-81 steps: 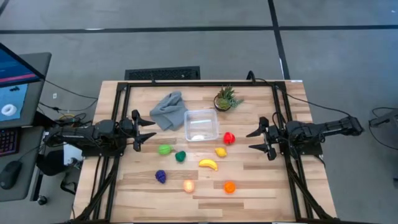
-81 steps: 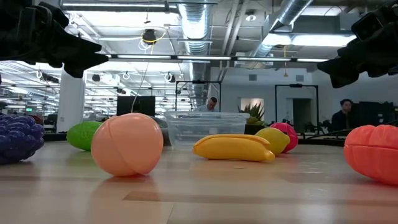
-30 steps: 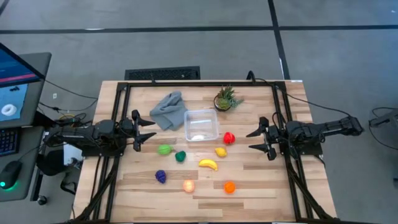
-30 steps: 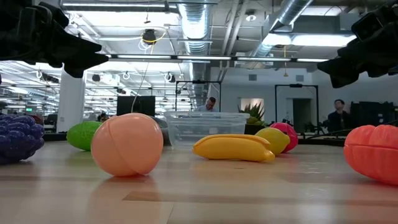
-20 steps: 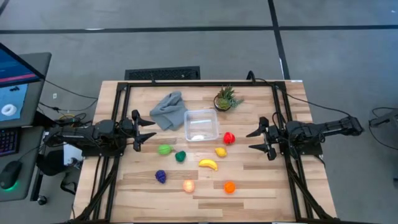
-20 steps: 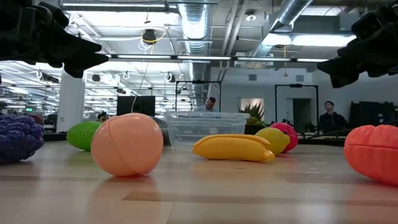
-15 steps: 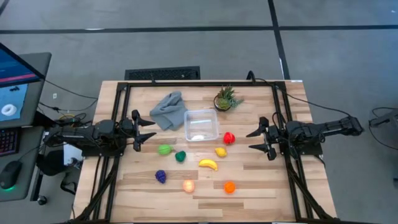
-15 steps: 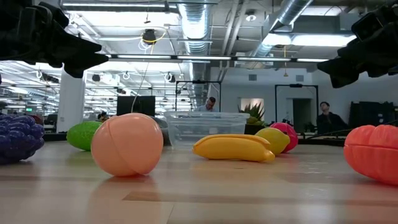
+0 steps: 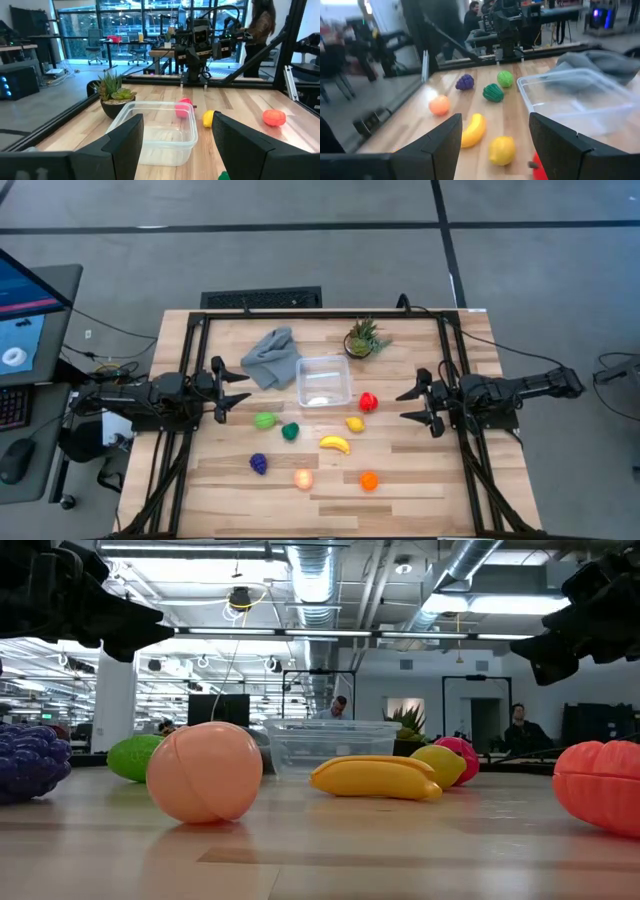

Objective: Pick and placing Produce into tupperware
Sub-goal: Put the green melon into the transparent bin

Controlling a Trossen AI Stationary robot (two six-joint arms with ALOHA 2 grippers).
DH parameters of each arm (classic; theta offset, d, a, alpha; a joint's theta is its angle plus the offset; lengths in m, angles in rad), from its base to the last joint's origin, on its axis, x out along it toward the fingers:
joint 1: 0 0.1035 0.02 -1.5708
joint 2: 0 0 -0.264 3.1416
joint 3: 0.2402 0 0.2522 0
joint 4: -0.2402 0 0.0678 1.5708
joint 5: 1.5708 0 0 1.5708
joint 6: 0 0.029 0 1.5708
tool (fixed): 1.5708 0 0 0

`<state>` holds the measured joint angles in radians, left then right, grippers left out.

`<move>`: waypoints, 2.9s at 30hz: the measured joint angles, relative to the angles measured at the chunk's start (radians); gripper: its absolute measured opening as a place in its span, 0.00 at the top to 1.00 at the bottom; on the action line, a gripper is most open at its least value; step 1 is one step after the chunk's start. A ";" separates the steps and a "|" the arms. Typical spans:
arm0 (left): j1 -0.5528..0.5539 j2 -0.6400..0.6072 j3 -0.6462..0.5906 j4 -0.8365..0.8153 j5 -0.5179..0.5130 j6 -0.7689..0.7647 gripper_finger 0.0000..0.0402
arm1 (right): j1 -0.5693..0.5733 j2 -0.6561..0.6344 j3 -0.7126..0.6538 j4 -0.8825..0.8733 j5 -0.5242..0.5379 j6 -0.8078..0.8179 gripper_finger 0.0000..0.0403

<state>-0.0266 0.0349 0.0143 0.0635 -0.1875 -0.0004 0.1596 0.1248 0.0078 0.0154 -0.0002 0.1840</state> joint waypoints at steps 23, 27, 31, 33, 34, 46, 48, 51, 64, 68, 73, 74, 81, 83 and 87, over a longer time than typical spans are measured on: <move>0.000 -0.002 0.010 0.445 0.124 -0.327 0.44 | -0.048 0.000 0.000 0.532 -0.006 0.226 0.37; 0.000 -0.002 0.091 0.481 0.154 -0.244 0.44 | -0.048 0.000 0.060 0.549 -0.052 0.176 0.37; 0.000 0.023 0.236 0.299 0.154 -0.189 0.44 | -0.042 0.013 0.176 0.383 -0.055 0.152 0.37; 0.000 0.064 0.325 0.186 0.154 -0.167 0.44 | -0.034 0.040 0.246 0.296 -0.055 0.126 0.37; 0.000 0.092 0.370 0.129 0.154 -0.154 0.44 | -0.029 0.060 0.285 0.257 -0.055 0.109 0.37; 0.000 0.490 0.745 -0.575 0.129 -0.241 0.44 | -0.018 0.388 0.650 -0.189 -0.051 0.094 0.37; 0.000 0.527 0.751 -0.579 0.130 -0.334 0.44 | -0.018 0.419 0.668 -0.149 -0.052 0.166 0.37; 0.000 0.571 0.751 -0.571 0.128 -0.467 0.44 | -0.018 0.446 0.680 -0.010 -0.052 0.249 0.37; 0.000 0.673 0.752 -0.438 0.176 -0.615 0.44 | -0.001 0.467 0.681 0.324 -0.055 0.306 0.37; 0.000 0.668 0.752 -0.329 0.172 -0.582 0.44 | -0.009 0.444 0.680 0.323 -0.053 0.306 0.37; 0.000 0.666 0.752 -0.345 0.171 -0.569 0.44 | -0.011 0.431 0.680 0.314 -0.048 0.306 0.37; 0.000 0.666 0.752 -0.346 0.171 -0.569 0.44 | -0.011 0.431 0.680 0.303 -0.040 0.311 0.37; 0.000 0.666 0.752 -0.353 0.098 -0.596 0.44 | -0.011 0.431 0.680 0.246 -0.001 0.317 0.37; 0.000 0.666 0.752 -0.353 0.098 -0.615 0.44 | -0.011 0.438 0.680 0.225 0.012 0.316 0.37; 0.000 0.666 0.752 -0.347 0.151 -0.605 0.44 | -0.011 0.466 0.680 0.214 0.058 0.315 0.37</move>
<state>-0.0266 0.7006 0.7662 -0.2840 -0.0368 -0.6058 0.1482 0.5913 0.6880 0.2295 0.0574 0.4992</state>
